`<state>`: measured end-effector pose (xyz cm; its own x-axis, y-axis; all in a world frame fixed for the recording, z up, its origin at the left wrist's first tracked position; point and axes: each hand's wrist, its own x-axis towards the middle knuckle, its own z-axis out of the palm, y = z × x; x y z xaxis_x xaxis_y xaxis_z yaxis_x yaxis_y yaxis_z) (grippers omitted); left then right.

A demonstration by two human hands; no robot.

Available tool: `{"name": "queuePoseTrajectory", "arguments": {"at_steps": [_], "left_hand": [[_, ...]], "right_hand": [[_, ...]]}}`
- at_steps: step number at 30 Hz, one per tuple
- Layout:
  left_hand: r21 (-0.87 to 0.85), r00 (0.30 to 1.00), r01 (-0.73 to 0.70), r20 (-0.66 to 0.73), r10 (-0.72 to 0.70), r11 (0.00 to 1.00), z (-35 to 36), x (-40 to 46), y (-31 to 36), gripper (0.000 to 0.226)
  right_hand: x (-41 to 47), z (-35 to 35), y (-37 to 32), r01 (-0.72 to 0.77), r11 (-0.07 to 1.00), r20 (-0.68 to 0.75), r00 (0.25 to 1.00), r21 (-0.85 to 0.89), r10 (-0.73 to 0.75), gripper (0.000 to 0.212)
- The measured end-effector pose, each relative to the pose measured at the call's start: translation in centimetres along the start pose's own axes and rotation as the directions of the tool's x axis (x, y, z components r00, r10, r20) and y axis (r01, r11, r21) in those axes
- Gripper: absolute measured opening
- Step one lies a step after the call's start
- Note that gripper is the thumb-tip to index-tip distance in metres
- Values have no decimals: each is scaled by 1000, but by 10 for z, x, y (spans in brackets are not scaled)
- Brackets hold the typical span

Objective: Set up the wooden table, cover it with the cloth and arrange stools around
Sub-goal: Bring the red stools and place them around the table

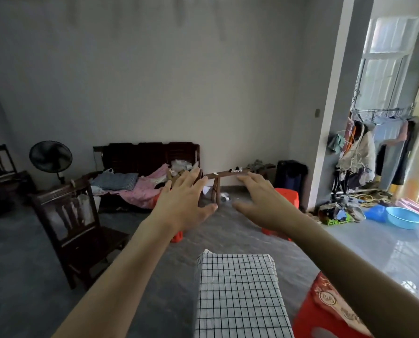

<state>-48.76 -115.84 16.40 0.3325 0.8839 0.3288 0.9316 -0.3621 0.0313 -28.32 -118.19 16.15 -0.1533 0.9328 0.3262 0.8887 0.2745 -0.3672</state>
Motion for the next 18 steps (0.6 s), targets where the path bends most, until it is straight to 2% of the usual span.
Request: {"name": "queuePoseTrajectory", "arguments": {"at_steps": [7,11,15,18], "left_hand": [[-23,999,-34,-23,33,999,1,57,-49,75],[29,998,-67,-12,68,997,5,96,-91,75],[49,999,-37,-30,39,998,1,133,-145,74],[54,1000,-25,11,25,998,9,157,-166,74]], "right_hand": [[78,11,-11,-17,1000,-77,997,3,17,68],[125,20,-11,-25,1000,-102,995,-8,24,68],[166,34,-6,-58,998,-89,995,-35,55,69],[189,42,-8,-78,996,-62,995,-48,75,70]]}}
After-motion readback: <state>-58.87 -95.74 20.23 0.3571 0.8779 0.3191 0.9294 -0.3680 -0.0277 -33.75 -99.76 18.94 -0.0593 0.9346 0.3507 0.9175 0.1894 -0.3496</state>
